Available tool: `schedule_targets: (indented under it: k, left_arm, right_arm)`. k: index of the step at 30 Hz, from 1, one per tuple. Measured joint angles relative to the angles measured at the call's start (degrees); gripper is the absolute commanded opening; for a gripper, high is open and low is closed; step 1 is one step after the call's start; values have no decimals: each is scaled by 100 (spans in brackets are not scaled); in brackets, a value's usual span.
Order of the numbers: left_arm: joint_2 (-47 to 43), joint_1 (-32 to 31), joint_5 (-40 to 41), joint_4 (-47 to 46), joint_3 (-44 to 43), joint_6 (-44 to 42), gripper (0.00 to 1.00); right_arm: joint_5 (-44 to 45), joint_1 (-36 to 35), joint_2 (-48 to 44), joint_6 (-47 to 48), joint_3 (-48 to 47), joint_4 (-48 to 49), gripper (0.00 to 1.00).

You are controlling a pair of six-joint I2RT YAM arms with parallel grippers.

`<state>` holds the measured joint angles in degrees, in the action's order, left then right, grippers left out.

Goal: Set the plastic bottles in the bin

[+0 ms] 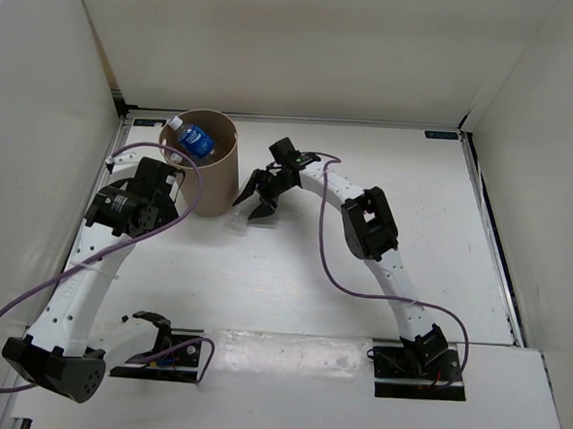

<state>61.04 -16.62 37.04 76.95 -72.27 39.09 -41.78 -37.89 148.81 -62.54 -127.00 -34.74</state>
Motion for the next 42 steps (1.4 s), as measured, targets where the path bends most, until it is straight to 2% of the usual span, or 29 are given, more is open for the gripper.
schedule_targets:
  k: [1, 3, 4, 5, 7, 16, 22, 28, 37, 42]
  left_arm:
    - [-2, 0, -4, 0, 0, 20, 100]
    - [-2, 0, -7, 0, 0, 85, 100]
    - [-2, 2, -9, 0, 0, 122, 100]
    - [-7, 2, -9, 0, 0, 160, 100]
    - [-24, 0, -15, -4, 0, 258, 100]
    - [-315, 4, -22, -96, 151, 833, 100]
    - [-455, 4, -17, -229, 339, 1113, 100]
    - [-490, 4, -13, -337, 444, 1266, 100]
    - [-450, 4, -17, -415, 444, 970, 100]
    - [-446, 4, -46, -522, 444, 509, 100]
  right_arm:
    - [0, 4, 0, 9, 0, 9, 50]
    - [2, 42, -17, 66, 22, 22, 33]
    - [13, 72, -55, 116, 68, 26, 24]
    - [44, 107, -111, 151, 144, 20, 7]
    - [111, 225, -308, 219, 361, -11, 0]
    - [323, 975, -1537, 831, 649, -120, 0]
    - [428, 1163, -1810, 1532, -459, 133, 0]
    - [769, 798, -1843, 3040, -1779, 413, 0]
    - [1211, -17, -1786, 5499, -1993, 791, 0]
    - [1456, -280, -1554, 6404, -2140, 1058, 0]
